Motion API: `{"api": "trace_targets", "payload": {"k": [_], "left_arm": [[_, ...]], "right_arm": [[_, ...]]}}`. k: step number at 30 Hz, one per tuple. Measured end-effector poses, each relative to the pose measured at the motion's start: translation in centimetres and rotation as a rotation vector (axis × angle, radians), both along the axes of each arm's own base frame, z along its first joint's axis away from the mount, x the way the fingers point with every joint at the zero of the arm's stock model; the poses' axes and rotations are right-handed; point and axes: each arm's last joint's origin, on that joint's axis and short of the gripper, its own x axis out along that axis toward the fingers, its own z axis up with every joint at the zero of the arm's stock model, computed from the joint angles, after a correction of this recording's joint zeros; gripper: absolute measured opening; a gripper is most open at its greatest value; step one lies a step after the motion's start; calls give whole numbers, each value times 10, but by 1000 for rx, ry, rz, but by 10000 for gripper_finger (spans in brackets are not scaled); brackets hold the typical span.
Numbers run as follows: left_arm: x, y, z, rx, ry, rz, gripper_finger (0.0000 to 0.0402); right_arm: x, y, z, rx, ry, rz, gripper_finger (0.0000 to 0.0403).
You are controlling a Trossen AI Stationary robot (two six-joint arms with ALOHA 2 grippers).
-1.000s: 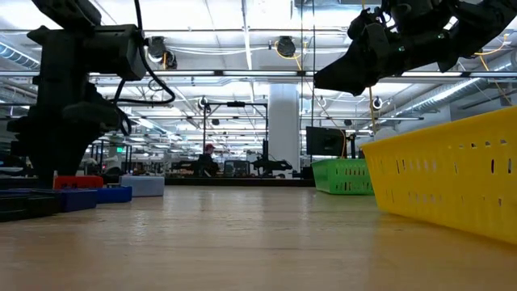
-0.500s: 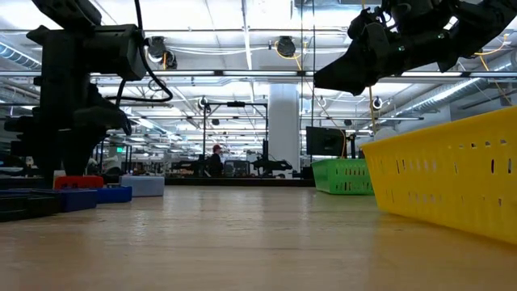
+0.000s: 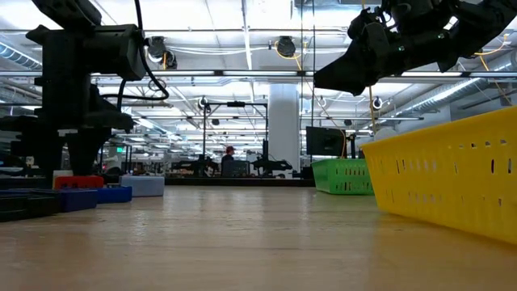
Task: Pick & Place Office items
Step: Put the green charger adapter into the green bin
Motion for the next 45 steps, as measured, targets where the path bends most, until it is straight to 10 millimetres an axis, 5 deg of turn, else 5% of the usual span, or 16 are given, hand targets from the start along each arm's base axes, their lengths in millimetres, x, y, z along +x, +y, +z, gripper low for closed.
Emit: {"api": "trace_targets", "payload": {"k": [7,15,20,36,45], "left_arm": [[0,0,0,-8,-1,17,225],[0,2,0,-16,-1,4,133],[2,8,1,66,-18,-140,133],[41,25,36,264,-570,-422,133],[63,41,44,451,-742,-533,133]], "right_arm": [[0,0,0,-2,0,0,171],[0,0,1,-9,-9,1,171],[0,0,1,-9,-8,0,171],[0,0,1,-10,-8,-2,171],[0,0,1,-10,-8,-3,171]]}}
